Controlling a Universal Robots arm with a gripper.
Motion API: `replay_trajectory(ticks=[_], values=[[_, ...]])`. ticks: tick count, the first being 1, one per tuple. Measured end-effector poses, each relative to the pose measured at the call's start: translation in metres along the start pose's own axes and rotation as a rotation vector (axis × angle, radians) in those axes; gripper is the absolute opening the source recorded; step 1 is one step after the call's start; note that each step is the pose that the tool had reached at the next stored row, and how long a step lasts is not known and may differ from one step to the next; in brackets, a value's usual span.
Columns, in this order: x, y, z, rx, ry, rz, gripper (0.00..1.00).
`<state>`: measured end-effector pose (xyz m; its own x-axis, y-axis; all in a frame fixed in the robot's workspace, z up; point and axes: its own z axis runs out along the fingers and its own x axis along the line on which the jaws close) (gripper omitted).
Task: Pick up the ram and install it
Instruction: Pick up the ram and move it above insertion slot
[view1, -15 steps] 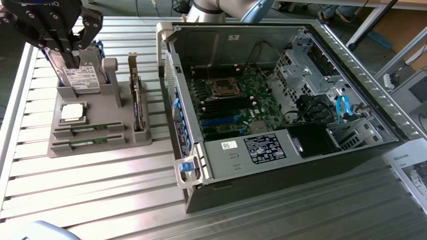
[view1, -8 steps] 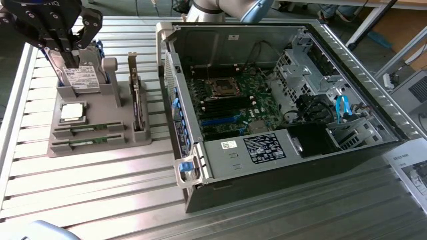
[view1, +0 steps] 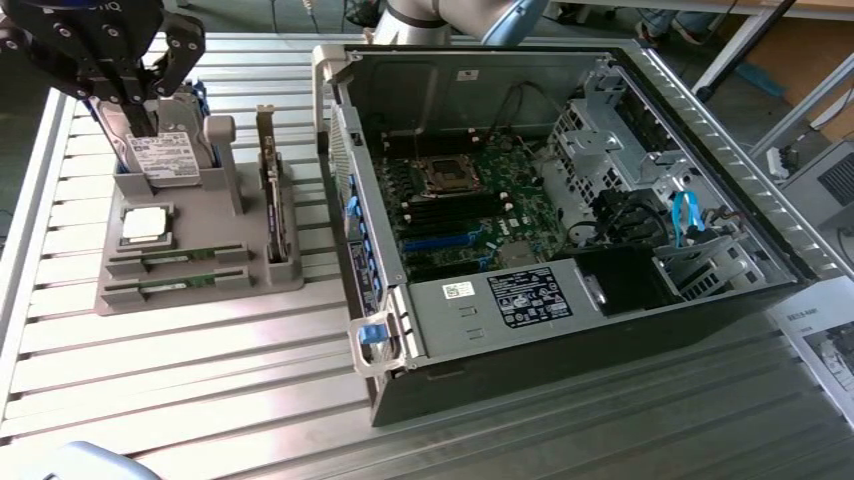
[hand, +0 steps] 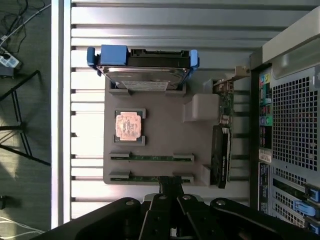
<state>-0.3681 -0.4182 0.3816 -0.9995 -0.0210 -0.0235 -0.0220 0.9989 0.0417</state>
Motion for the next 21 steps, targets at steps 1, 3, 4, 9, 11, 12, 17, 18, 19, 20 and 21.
replay_trajectory(ticks=[1,3,4,9,11,12,17,18,19,20,21], values=[[0.0,0.0,0.0,-0.0002,0.0004,-0.009,0.1],[0.0,0.0,0.0,-0.0004,0.0011,-0.029,0.1],[0.0,0.0,0.0,-0.0003,0.0016,-0.038,0.1],[0.0,-0.0001,0.0,0.0019,0.004,-0.091,0.1],[0.0,0.0,0.0,0.0025,0.0049,-0.112,0.1],[0.0,0.0,0.0,0.0028,0.0054,-0.125,0.1],[0.0,0.0,0.0,0.0046,0.008,-0.186,0.1],[0.0,0.0,0.0,0.0051,0.0086,-0.199,0.1],[0.0,0.0,0.0,0.0053,0.0091,-0.21,0.1],[0.0,0.0,0.0,0.0057,0.0097,-0.223,0.1],[0.0,0.0,0.0,0.006,0.0103,-0.236,0.1]])
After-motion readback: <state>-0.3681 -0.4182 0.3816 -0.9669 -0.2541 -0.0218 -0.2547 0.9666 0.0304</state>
